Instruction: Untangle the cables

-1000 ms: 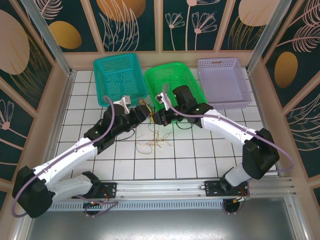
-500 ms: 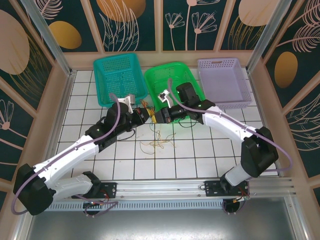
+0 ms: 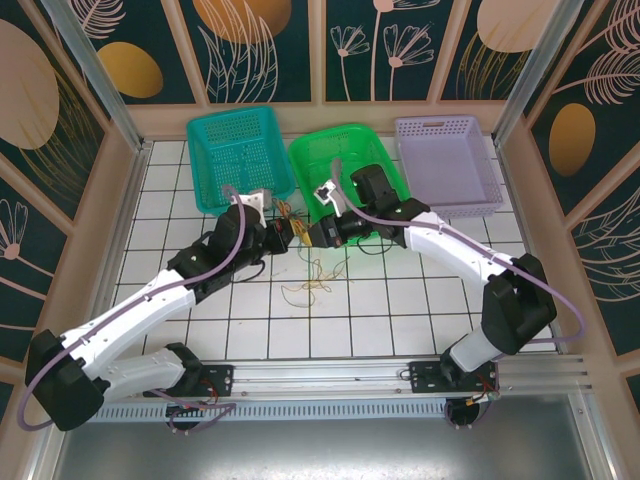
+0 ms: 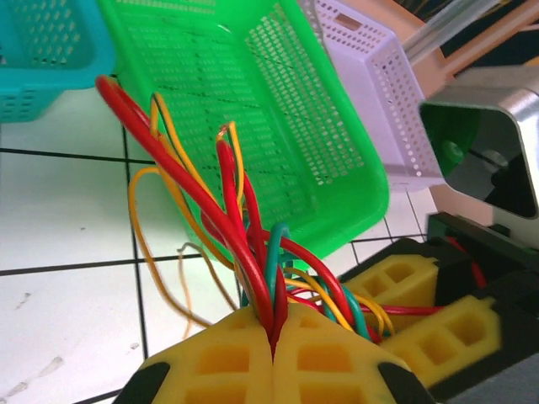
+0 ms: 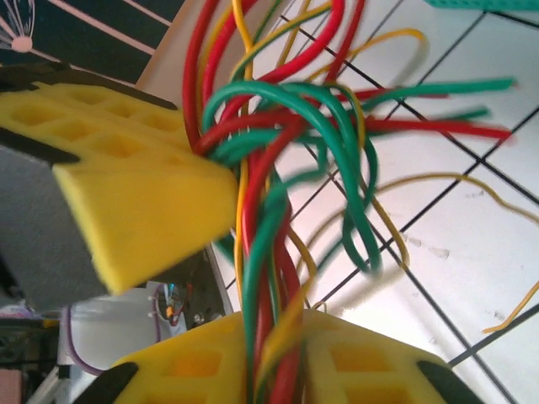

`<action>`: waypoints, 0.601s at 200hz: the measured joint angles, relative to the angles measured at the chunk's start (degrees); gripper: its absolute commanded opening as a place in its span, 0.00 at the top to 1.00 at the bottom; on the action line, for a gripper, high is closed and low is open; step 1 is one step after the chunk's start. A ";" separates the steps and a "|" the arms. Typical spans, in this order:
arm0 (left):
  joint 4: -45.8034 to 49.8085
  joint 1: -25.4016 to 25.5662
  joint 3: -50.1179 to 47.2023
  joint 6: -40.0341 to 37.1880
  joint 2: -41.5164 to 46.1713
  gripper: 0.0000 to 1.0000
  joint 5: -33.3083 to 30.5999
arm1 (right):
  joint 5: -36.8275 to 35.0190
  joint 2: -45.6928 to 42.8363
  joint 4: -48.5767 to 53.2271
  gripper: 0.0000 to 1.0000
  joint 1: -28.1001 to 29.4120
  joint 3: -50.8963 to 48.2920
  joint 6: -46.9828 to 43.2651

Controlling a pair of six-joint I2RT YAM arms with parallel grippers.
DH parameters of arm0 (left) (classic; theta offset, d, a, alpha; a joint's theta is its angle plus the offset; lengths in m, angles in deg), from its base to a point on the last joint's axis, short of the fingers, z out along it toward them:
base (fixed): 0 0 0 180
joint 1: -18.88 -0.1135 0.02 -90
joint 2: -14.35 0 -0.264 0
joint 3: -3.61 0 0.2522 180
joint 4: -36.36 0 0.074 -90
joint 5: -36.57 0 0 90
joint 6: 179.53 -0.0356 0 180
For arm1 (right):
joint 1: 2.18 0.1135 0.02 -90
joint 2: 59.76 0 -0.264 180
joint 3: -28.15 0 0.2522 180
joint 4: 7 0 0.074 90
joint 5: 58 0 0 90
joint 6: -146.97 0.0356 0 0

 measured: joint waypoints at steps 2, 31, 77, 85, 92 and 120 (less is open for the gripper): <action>-0.17 -0.15 -0.31 0.04 0.13 1.00 -0.04 | 0.02 -0.04 -0.15 0.73 -0.02 -0.26 0.00; -3.52 -1.36 -5.33 1.38 2.08 1.00 0.72 | -0.94 -0.28 -1.18 0.59 1.07 -2.86 2.47; -5.33 -2.34 -8.17 3.54 3.72 1.00 0.74 | -6.40 -2.16 -6.43 0.57 5.03 -8.98 6.32; -5.55 -2.34 -8.17 3.74 3.80 1.00 0.74 | -6.93 -2.49 -7.23 0.56 5.38 -9.92 6.97; -5.70 -2.34 -8.17 3.80 3.80 1.00 0.76 | -7.37 -2.67 -8.02 0.56 5.57 -10.49 7.61; -5.75 -2.34 -8.17 4.17 3.80 1.00 0.79 | -9.84 -2.67 -10.58 0.60 6.78 -11.02 8.92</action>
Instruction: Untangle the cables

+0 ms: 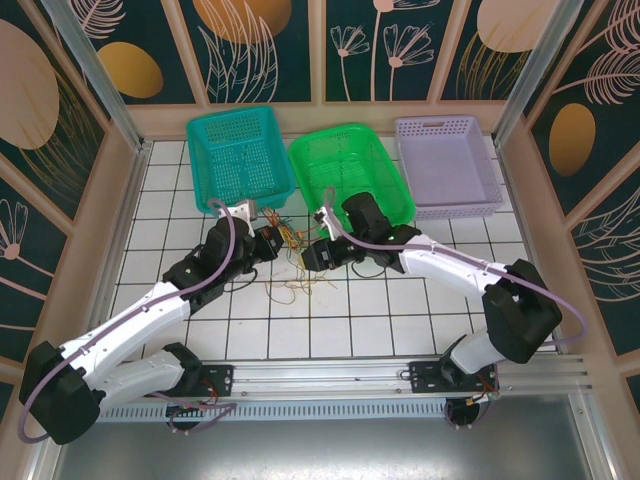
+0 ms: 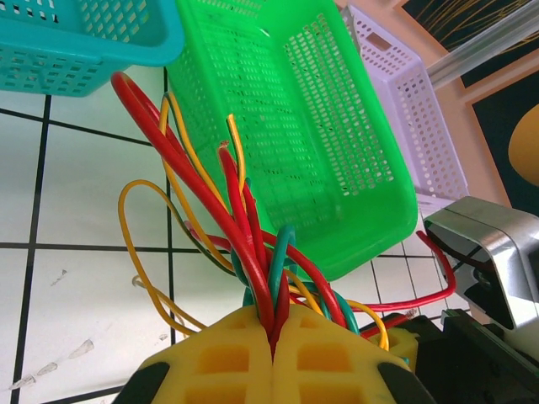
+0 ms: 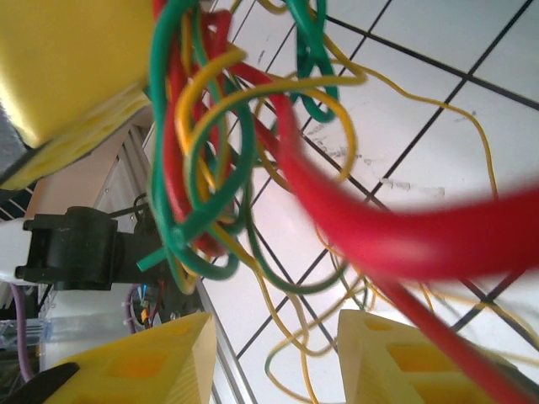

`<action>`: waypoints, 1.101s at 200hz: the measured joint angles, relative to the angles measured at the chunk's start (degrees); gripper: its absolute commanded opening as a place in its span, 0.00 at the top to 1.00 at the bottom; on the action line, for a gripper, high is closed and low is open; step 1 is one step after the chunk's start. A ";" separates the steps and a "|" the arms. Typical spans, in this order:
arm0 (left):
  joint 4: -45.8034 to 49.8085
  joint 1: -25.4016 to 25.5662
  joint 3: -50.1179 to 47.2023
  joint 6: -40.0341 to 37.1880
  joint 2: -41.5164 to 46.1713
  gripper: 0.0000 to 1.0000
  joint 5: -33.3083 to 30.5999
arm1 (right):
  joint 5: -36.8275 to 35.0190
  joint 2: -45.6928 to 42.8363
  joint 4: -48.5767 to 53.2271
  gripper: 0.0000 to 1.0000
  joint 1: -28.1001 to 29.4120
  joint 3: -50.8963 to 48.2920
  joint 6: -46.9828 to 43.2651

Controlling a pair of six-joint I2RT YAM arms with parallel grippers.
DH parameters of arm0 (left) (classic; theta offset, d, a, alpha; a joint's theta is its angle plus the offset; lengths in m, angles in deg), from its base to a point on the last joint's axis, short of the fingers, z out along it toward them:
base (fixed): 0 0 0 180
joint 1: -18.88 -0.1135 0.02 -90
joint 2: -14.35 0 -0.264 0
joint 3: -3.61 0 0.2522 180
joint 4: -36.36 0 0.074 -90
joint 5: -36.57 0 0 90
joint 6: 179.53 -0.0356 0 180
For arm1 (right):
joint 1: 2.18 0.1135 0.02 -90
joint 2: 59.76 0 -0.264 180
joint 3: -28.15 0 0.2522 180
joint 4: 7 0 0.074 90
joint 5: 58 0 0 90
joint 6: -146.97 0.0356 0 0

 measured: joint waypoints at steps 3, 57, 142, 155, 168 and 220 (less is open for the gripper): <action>0.00 0.00 0.00 0.02 0.00 1.00 0.00 | -0.20 0.00 -0.35 0.60 0.13 -0.02 0.35; -0.28 0.00 0.04 0.37 -0.02 1.00 -0.46 | -4.46 0.57 -5.27 0.97 0.61 -0.02 3.23; 15.06 0.04 10.45 0.15 -4.11 1.00 -10.78 | -18.21 -10.47 -0.74 1.00 -2.82 -6.01 1.16; 17.22 0.07 10.95 0.15 -4.42 1.00 -12.50 | -20.11 -13.62 0.24 1.00 -4.44 -6.69 0.81; 19.65 0.07 11.69 0.17 -4.87 1.00 -14.25 | -22.01 -16.92 1.57 1.00 -6.03 -7.23 0.72; 25.24 0.35 12.72 0.22 -6.91 1.00 -19.37 | -29.35 -28.33 6.49 1.00 -10.45 -7.65 0.70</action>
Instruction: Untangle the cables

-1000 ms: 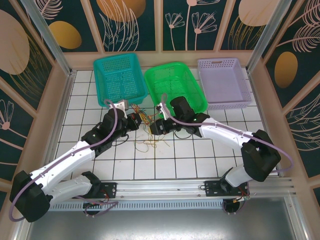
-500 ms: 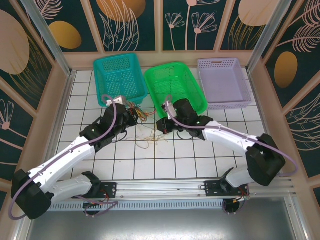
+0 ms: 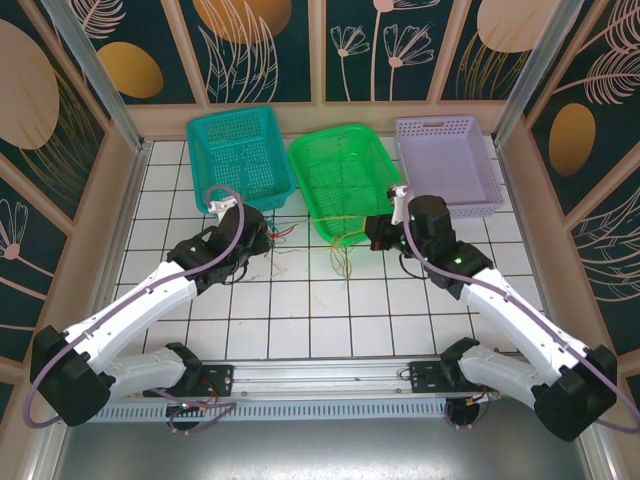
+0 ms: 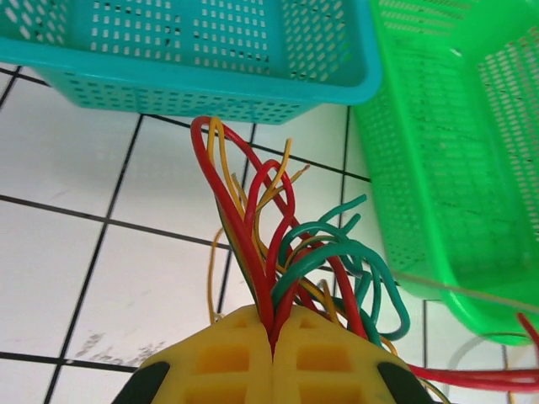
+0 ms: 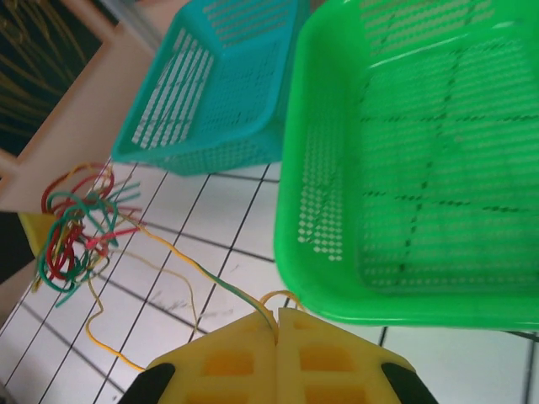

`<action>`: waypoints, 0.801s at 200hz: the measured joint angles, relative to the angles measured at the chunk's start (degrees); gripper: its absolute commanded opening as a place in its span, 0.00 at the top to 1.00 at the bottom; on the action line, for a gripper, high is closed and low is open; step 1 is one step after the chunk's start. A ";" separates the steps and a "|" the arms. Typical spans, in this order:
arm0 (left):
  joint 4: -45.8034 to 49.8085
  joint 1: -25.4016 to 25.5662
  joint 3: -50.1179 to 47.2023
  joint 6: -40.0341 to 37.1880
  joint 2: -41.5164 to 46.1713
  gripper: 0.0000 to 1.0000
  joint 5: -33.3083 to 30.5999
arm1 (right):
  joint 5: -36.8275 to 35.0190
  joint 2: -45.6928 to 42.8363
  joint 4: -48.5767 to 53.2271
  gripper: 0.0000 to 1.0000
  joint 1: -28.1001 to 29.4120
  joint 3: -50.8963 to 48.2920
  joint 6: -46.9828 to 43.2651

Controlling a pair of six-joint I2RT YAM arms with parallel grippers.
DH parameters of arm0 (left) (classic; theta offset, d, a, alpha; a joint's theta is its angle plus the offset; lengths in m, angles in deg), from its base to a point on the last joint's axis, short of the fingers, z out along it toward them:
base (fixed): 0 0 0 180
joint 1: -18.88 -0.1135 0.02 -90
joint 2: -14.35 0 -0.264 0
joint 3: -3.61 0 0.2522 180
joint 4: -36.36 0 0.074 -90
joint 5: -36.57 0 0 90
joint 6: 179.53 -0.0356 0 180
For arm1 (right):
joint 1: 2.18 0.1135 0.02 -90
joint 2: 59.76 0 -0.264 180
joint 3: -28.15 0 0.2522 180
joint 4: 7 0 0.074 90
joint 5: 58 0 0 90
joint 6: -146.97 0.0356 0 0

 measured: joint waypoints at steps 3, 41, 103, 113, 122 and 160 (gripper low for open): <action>0.02 0.02 -0.04 0.00 -0.04 1.00 -0.04 | -0.52 -0.42 0.26 1.00 -0.09 0.00 0.00; -0.02 0.24 -2.47 0.42 -0.15 1.00 -0.35 | -4.61 -4.15 3.89 1.00 -3.13 0.17 1.14; -0.37 0.39 -8.07 0.87 -0.98 1.00 -3.10 | -13.99 -8.11 8.17 1.00 -6.86 7.80 3.76; 0.70 -0.02 -9.07 0.94 -1.49 1.00 -4.26 | -16.48 -8.76 7.96 1.00 -7.61 10.16 3.74; 1.64 -0.31 -9.81 1.11 -2.12 1.00 -5.07 | -18.36 -9.22 7.52 1.00 -7.89 12.26 3.74; 2.49 -0.35 -10.82 1.16 -3.43 1.00 -6.45 | -23.85 -9.20 5.60 1.00 -7.91 19.54 2.62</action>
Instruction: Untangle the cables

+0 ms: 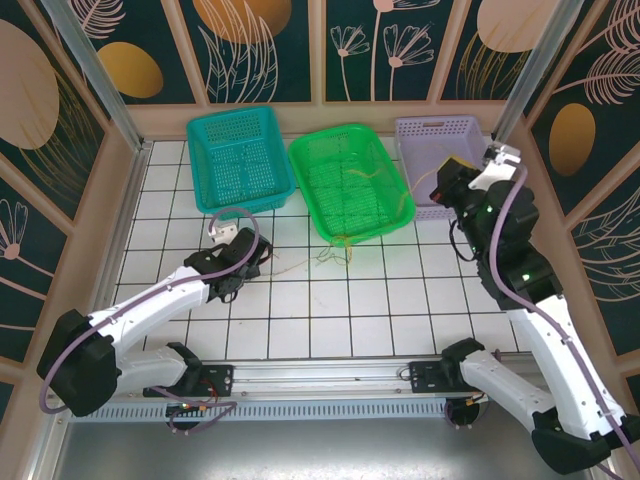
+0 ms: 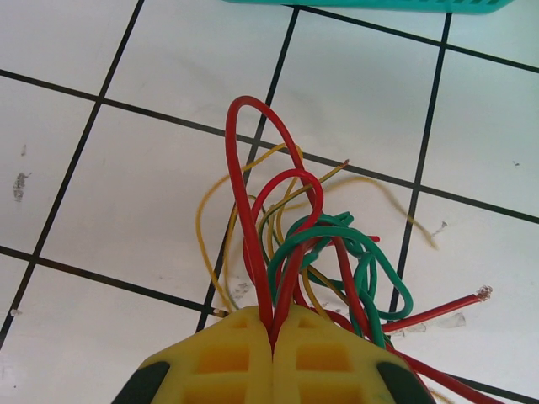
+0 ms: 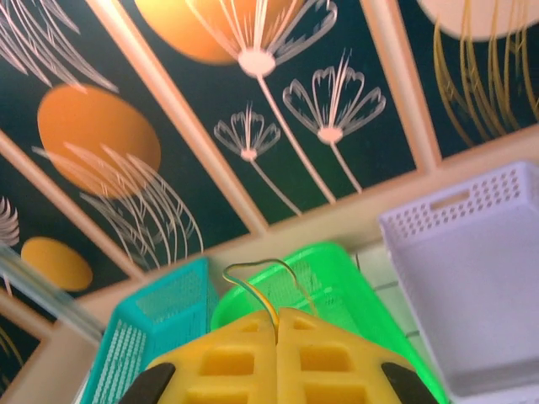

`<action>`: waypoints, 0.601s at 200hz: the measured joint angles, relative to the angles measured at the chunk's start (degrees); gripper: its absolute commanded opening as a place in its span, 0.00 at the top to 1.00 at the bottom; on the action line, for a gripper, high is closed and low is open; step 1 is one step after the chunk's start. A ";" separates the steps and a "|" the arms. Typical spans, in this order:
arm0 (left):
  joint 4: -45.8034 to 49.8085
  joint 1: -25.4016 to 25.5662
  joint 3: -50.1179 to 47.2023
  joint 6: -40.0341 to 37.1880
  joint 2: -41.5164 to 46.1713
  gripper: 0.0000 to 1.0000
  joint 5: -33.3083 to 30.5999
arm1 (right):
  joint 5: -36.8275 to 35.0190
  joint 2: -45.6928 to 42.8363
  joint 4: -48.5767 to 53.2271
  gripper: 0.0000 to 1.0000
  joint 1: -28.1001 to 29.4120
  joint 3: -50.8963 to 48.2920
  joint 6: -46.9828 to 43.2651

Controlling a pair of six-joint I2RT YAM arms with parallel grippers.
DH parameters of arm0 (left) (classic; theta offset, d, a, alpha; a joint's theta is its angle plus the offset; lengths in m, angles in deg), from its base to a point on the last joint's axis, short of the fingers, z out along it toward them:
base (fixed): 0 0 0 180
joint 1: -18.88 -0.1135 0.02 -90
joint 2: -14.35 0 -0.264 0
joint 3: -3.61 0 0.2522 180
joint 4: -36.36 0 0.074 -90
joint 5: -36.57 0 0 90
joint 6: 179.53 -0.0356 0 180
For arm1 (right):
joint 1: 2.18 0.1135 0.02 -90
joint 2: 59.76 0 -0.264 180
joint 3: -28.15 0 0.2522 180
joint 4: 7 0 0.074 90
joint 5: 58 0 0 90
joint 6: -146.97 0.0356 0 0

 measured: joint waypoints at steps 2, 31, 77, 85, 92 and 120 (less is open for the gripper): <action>0.00 0.00 -0.02 0.02 0.00 1.00 -0.04 | -0.24 0.09 -0.04 1.00 0.00 0.42 -0.07; -0.02 0.00 -0.02 -0.04 -0.37 1.00 -1.09 | -2.05 1.55 -1.25 1.00 0.00 4.66 -2.03; -0.02 0.00 -1.03 -0.07 -1.46 1.00 -2.08 | -4.26 5.60 -3.21 1.00 0.00 14.47 -7.74; 0.00 0.00 -1.25 -0.07 -1.51 1.00 -2.27 | -4.31 6.62 -4.02 1.00 0.00 16.63 -8.70; 0.00 0.00 -1.27 -0.07 -1.62 1.00 -2.34 | -4.28 7.39 -4.63 1.00 0.00 18.34 -9.27; -0.24 0.00 -1.18 -0.07 -2.75 0.79 -2.58 | -2.40 9.99 -6.69 1.00 -0.15 23.10 -11.08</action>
